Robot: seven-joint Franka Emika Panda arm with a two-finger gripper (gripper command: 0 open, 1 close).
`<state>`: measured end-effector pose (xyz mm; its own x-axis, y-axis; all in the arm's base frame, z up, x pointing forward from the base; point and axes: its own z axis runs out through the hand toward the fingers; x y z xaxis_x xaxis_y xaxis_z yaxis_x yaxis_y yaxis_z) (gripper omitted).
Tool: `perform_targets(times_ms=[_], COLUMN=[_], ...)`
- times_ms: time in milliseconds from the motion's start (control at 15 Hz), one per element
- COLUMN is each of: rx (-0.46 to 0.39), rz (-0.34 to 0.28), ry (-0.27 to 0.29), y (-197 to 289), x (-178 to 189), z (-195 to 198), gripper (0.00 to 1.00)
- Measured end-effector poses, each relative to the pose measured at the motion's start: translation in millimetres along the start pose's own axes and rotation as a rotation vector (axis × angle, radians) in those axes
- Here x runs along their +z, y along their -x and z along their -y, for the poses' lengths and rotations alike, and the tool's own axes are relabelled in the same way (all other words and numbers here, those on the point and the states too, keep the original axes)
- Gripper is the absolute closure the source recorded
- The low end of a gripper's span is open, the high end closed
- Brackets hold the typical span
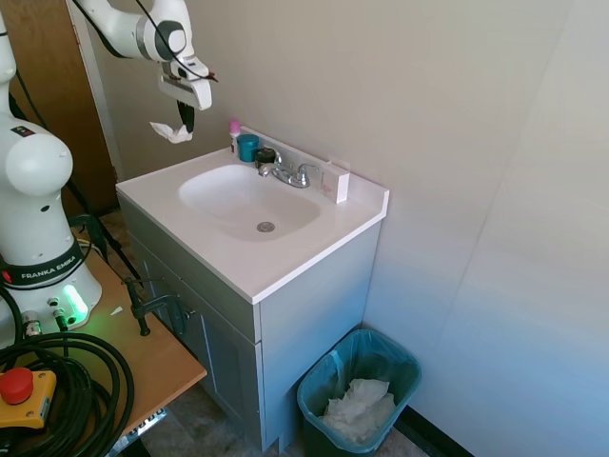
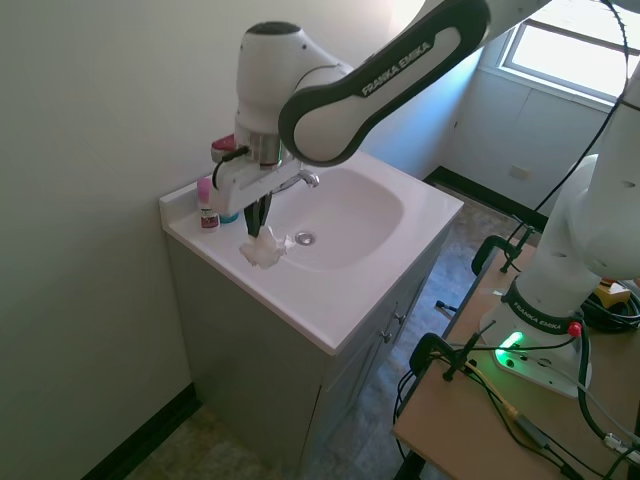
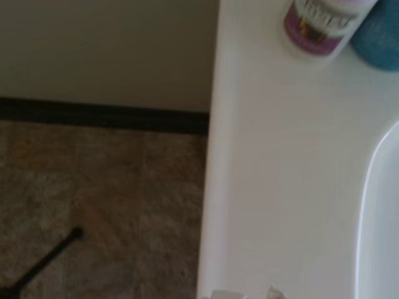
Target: Throw the tissue in the trash bin
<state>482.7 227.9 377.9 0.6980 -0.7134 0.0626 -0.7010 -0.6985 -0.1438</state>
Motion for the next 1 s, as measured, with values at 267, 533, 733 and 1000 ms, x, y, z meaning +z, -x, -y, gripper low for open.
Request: perform_targets(times_ms=[267,533,733,1000], rx=[0.179,0.423,0.641,0.939], rz=[-0.106,-0.239,-0.329,-0.348], ry=[-0.174,-0.325,-0.386,-0.414], y=[-94.0,-201.1,-274.1,-351.5], x=[-110.1,-191.6,-221.5,-199.7], z=[-70.2,-174.5,-270.4,-386.5], gripper=[1.00,1.00,1.00,1.00])
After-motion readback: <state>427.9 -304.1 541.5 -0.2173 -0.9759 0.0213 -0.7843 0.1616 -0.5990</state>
